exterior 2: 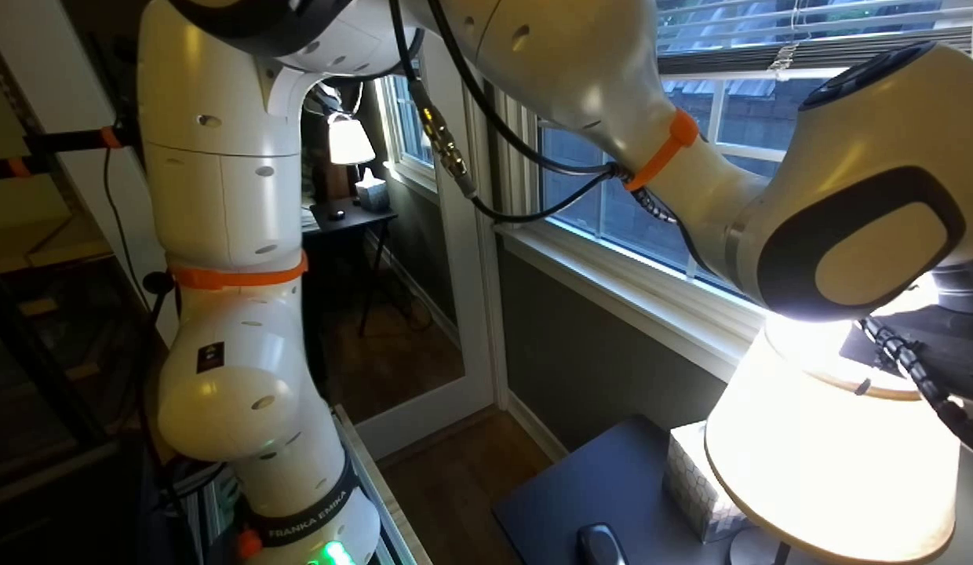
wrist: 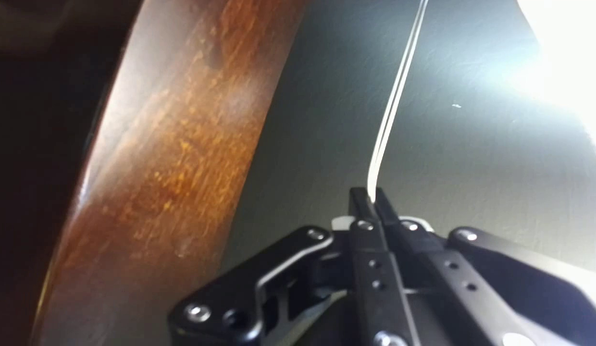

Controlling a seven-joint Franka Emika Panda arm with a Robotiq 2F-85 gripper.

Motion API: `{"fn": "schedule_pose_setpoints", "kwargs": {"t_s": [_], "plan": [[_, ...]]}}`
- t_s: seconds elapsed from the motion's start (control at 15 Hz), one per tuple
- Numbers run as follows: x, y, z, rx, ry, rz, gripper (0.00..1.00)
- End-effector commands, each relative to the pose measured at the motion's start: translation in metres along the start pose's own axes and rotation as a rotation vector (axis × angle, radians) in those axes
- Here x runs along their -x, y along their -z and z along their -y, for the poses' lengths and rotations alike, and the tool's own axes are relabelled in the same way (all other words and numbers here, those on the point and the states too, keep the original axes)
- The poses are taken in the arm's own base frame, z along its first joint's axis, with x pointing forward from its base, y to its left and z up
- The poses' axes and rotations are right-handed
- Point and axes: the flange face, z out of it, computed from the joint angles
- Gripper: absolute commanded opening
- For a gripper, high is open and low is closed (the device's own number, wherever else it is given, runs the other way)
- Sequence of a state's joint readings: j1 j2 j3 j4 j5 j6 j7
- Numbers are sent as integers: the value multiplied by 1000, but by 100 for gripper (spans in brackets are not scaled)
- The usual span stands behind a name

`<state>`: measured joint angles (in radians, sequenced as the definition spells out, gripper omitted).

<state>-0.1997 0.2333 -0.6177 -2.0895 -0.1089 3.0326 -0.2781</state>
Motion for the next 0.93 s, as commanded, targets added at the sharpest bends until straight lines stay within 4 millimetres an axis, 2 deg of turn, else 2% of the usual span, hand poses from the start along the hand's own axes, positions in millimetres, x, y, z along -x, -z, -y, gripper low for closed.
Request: {"fn": "schedule_pose_setpoints", "kwargs": {"t_s": [0.0, 0.07, 0.13, 0.27, 0.53, 0.87], "plan": [[-5, 9, 1, 3, 0, -12, 0], [-6, 11, 2, 2, 0, -15, 0], [-7, 11, 2, -1, -6, -11, 27], [-8, 12, 2, 6, 1, -20, 34], [-18, 25, 9, -1, 37, -80, 66], [-47, 69, 28, -21, 110, -230, 100]]}}
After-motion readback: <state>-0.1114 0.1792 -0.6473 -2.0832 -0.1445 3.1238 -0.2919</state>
